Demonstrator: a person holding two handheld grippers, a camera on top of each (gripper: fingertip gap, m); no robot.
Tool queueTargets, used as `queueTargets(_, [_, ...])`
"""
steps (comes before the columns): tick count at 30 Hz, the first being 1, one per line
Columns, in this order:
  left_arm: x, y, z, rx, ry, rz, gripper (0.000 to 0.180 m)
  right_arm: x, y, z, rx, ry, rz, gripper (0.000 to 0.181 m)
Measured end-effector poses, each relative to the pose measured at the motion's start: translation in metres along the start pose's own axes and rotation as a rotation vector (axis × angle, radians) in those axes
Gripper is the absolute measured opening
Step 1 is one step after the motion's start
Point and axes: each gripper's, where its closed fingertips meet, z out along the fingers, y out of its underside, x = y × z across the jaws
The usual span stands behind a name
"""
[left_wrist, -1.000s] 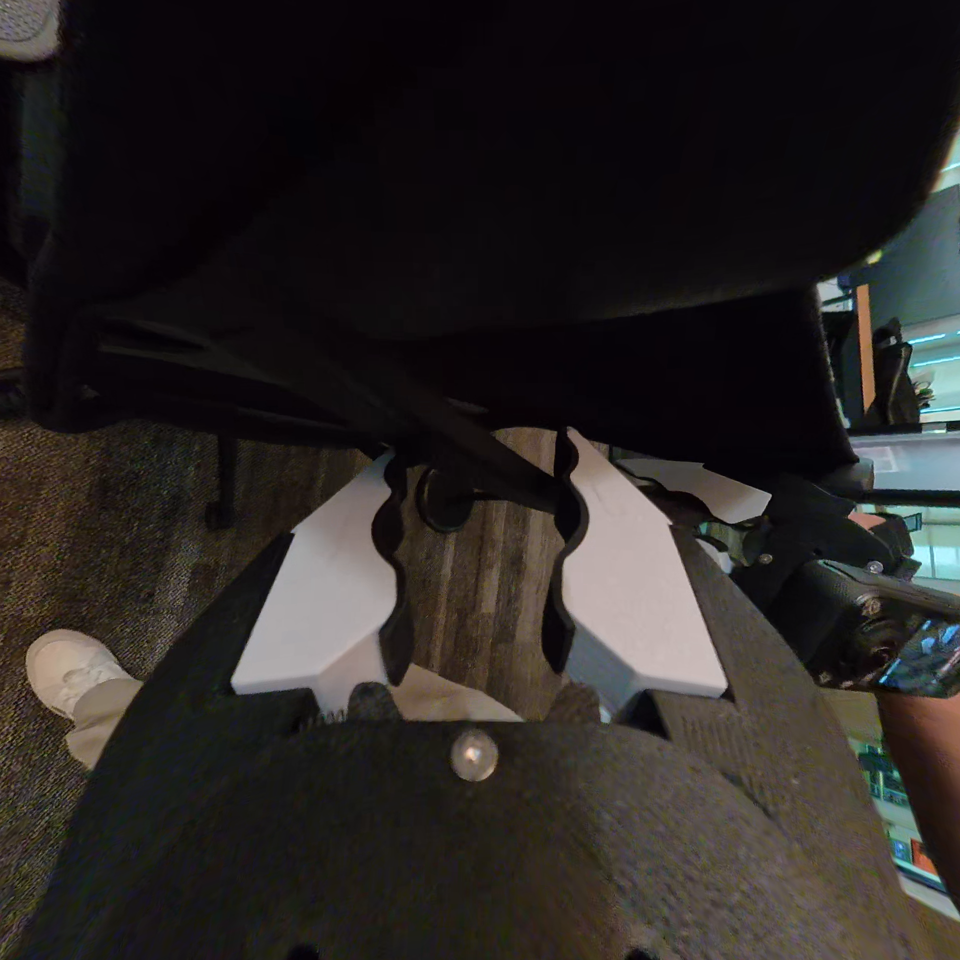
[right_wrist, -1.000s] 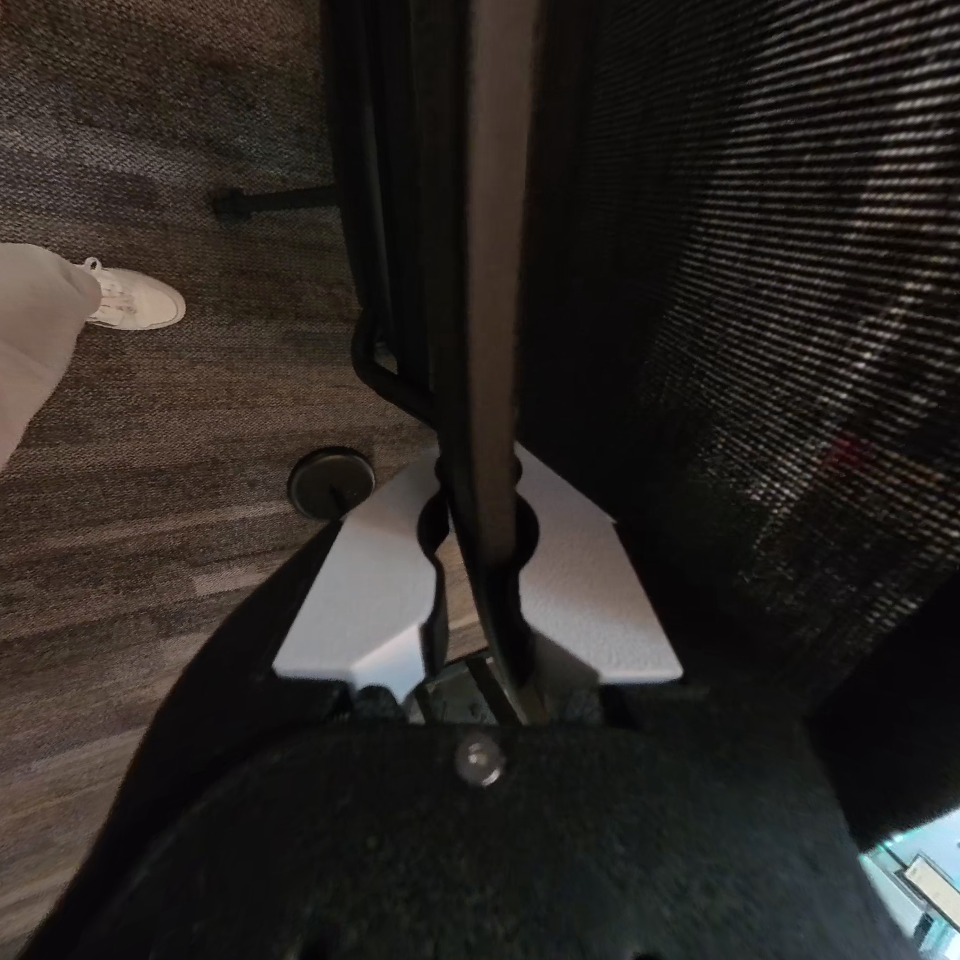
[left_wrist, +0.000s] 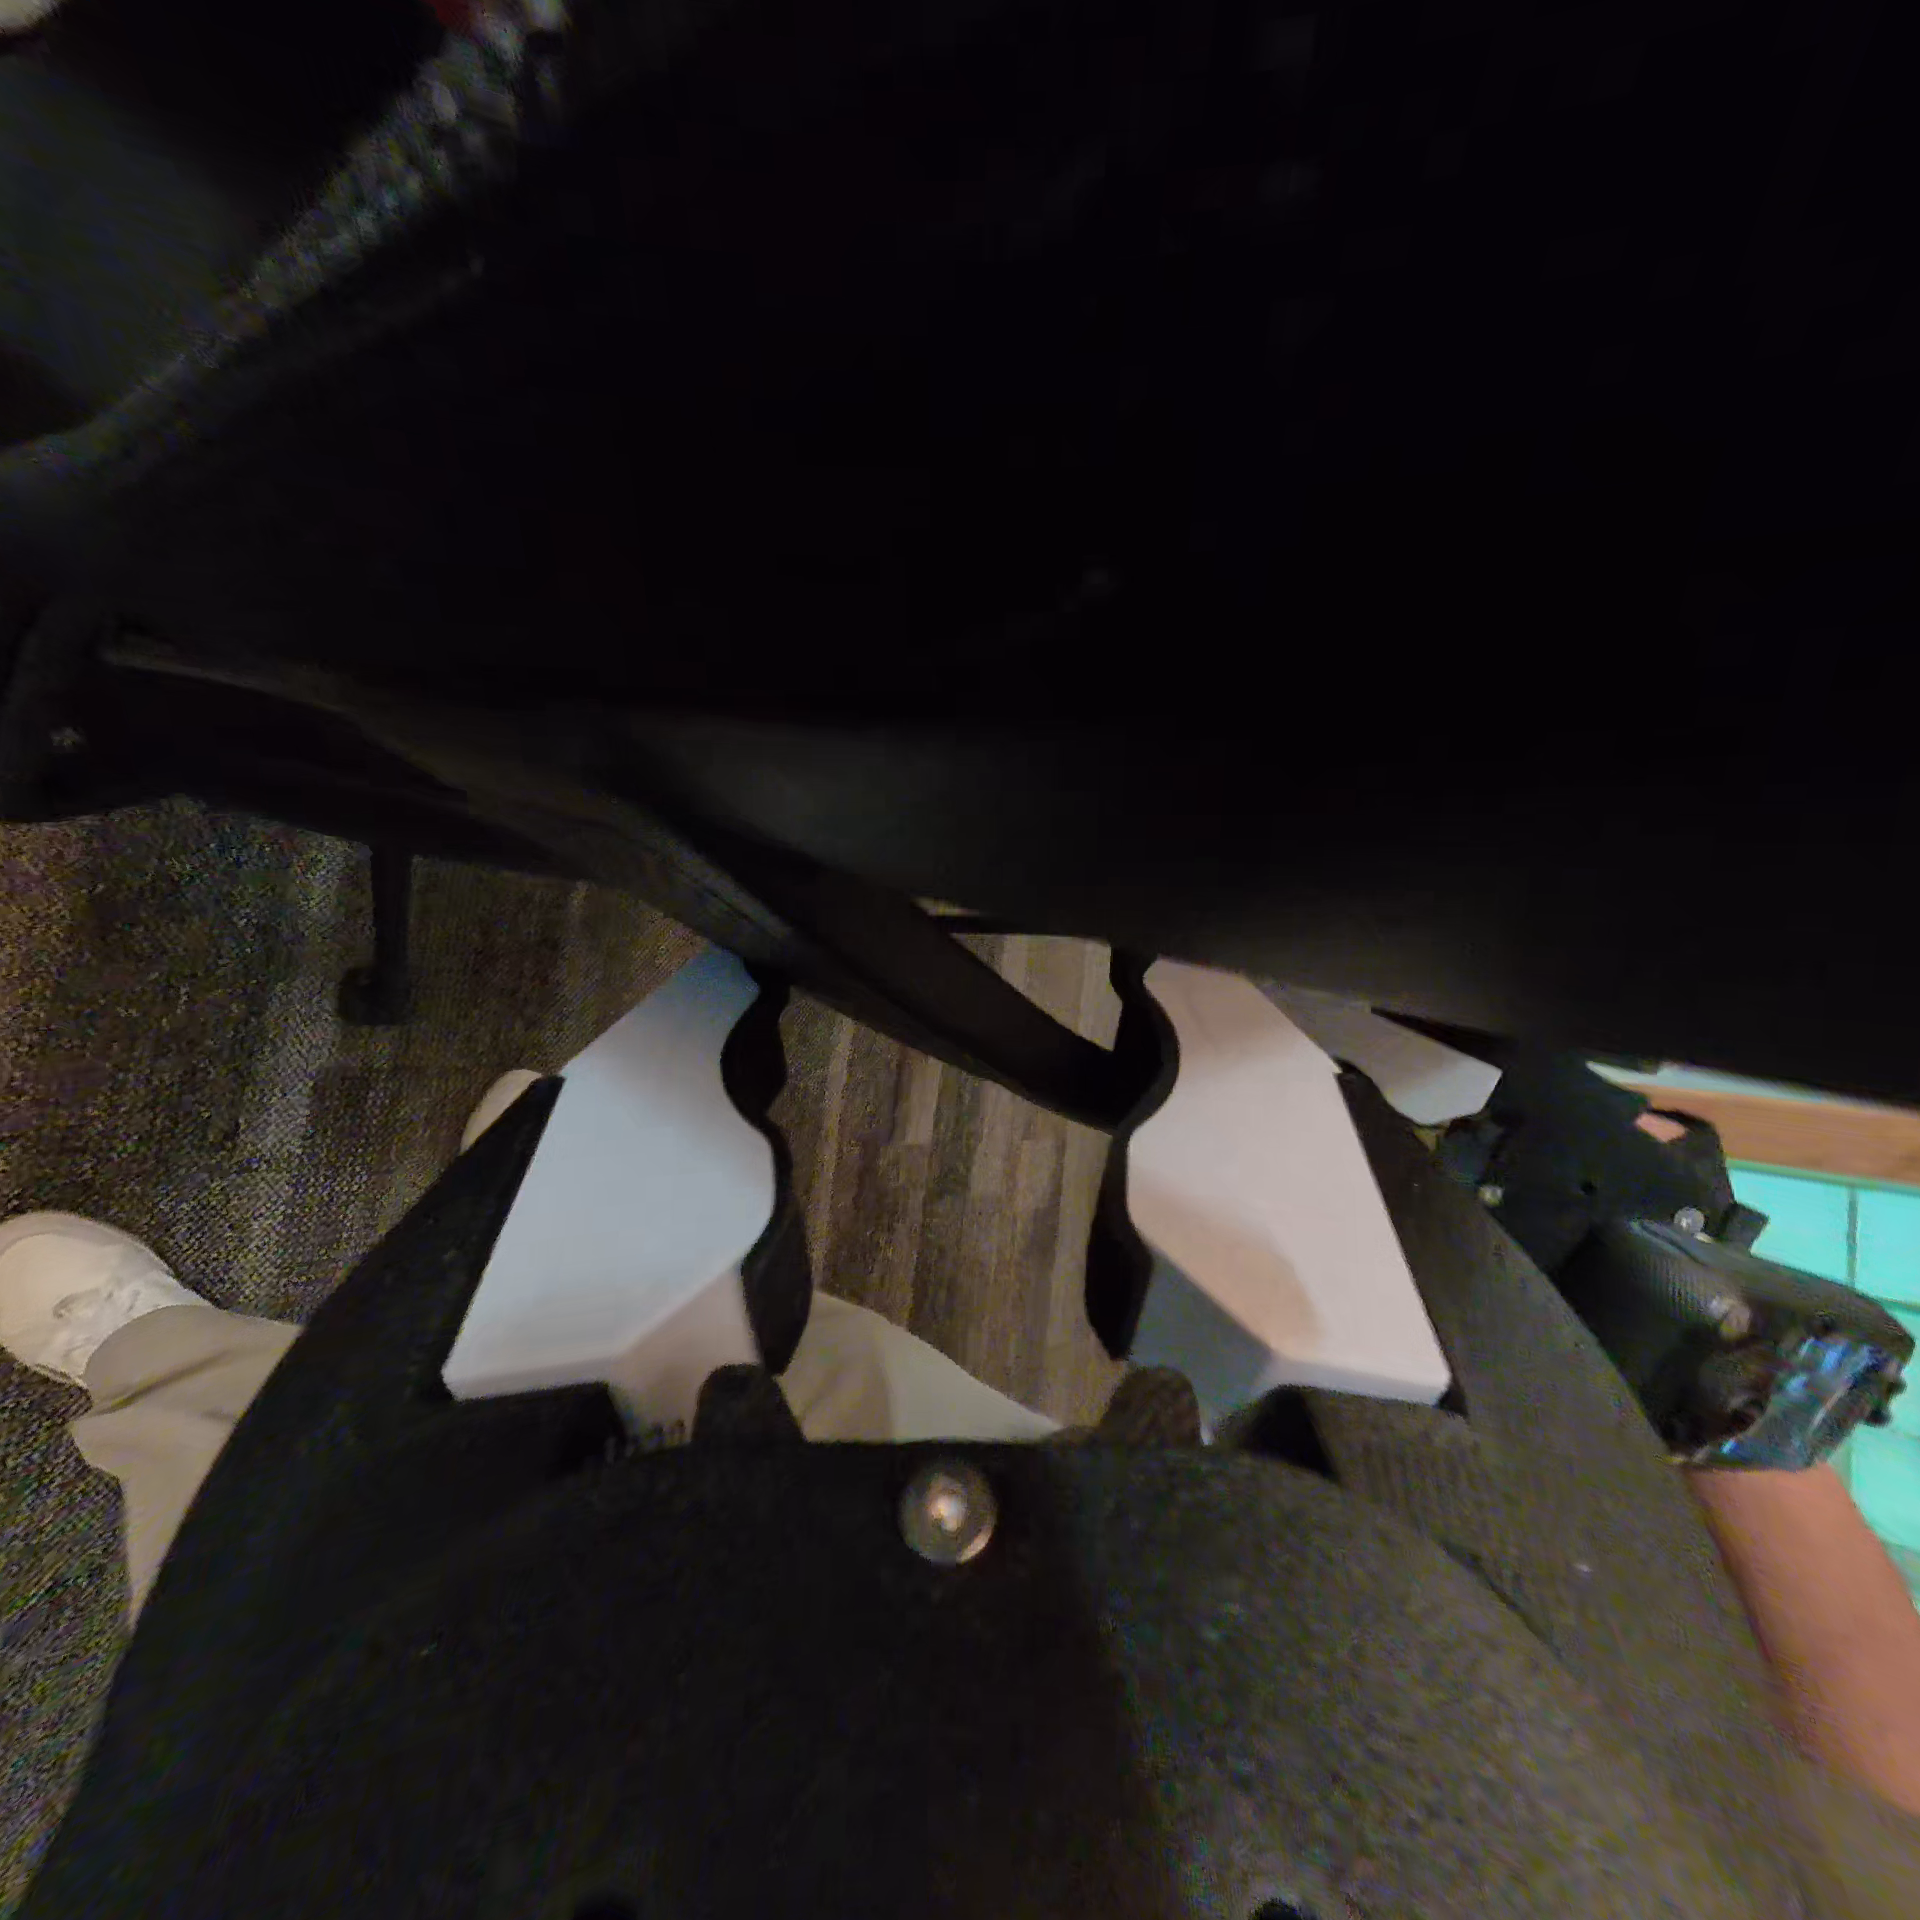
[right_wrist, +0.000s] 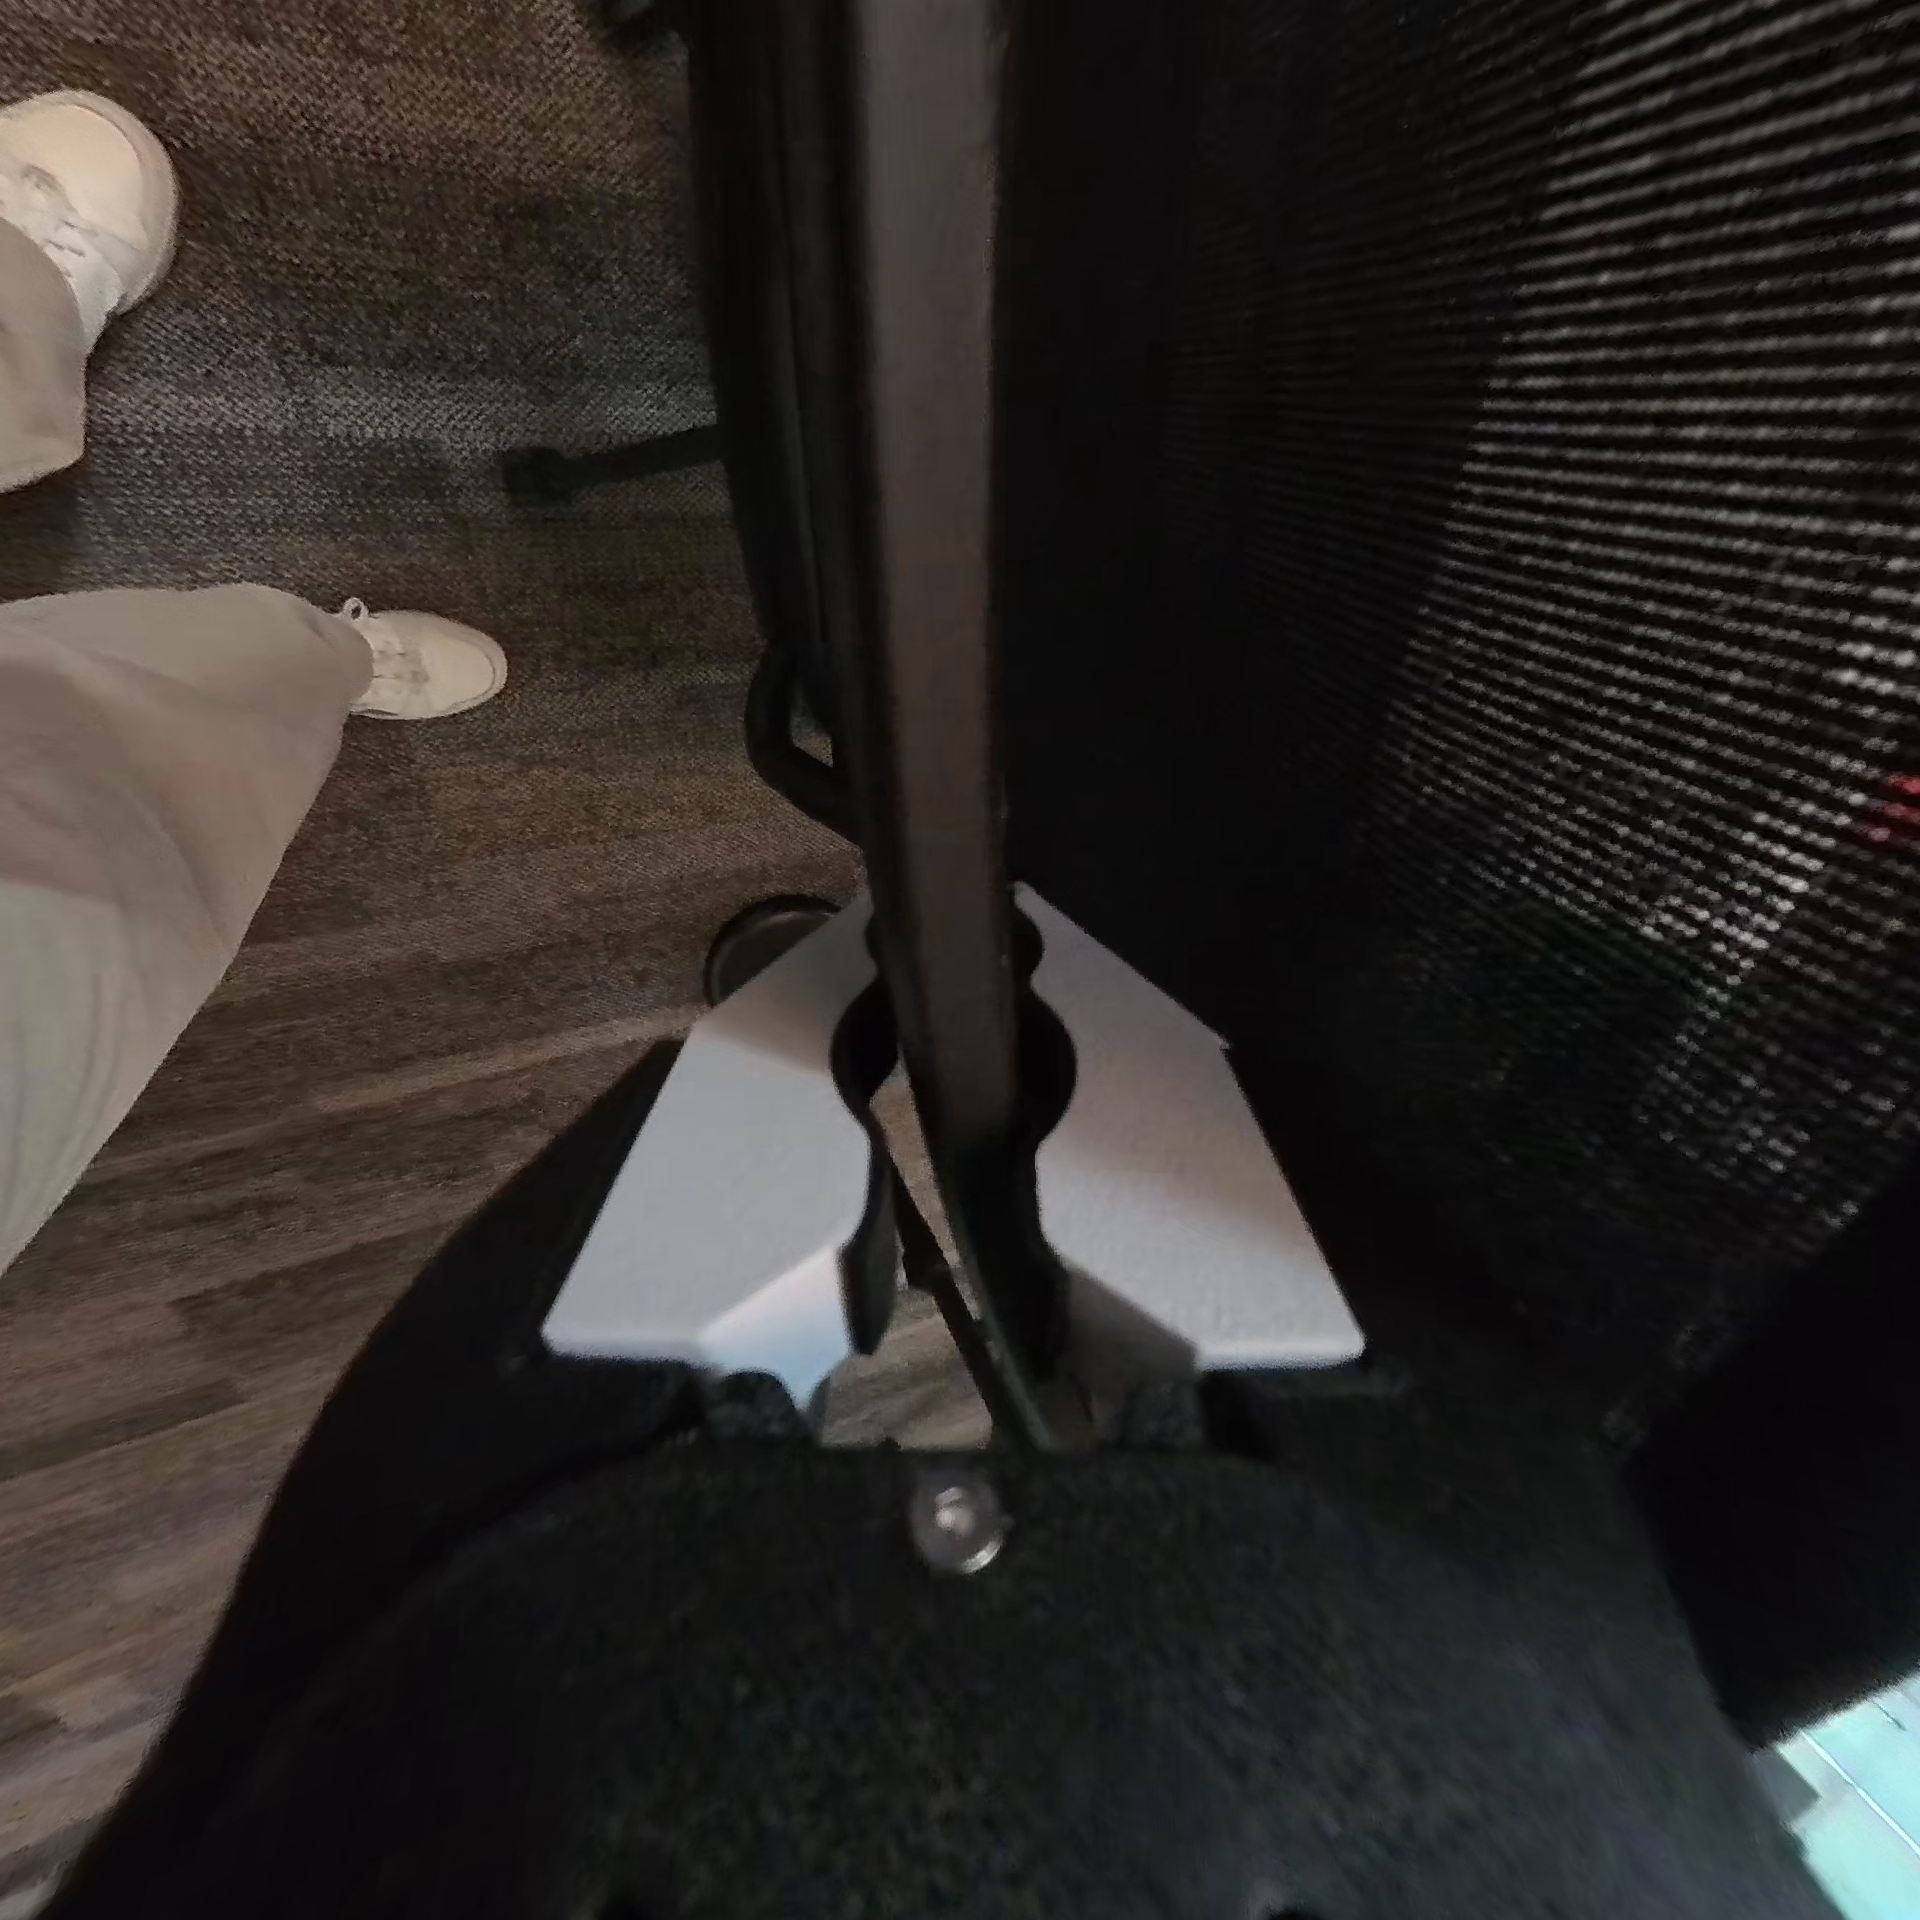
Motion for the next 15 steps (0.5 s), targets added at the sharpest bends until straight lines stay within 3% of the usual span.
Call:
queueTargets(1, [-0.001,-0.004,-0.001,0.002,0.003,-0.006,0.055,0.001,-0.004,0.001,0.011,0.004,0.005,0.015])
queueTargets(15, [-0.005,-0.03,0.013,0.022,0.009,-0.018,0.056,0.024,-0.014,0.013,0.077,0.008,0.0,0.015])
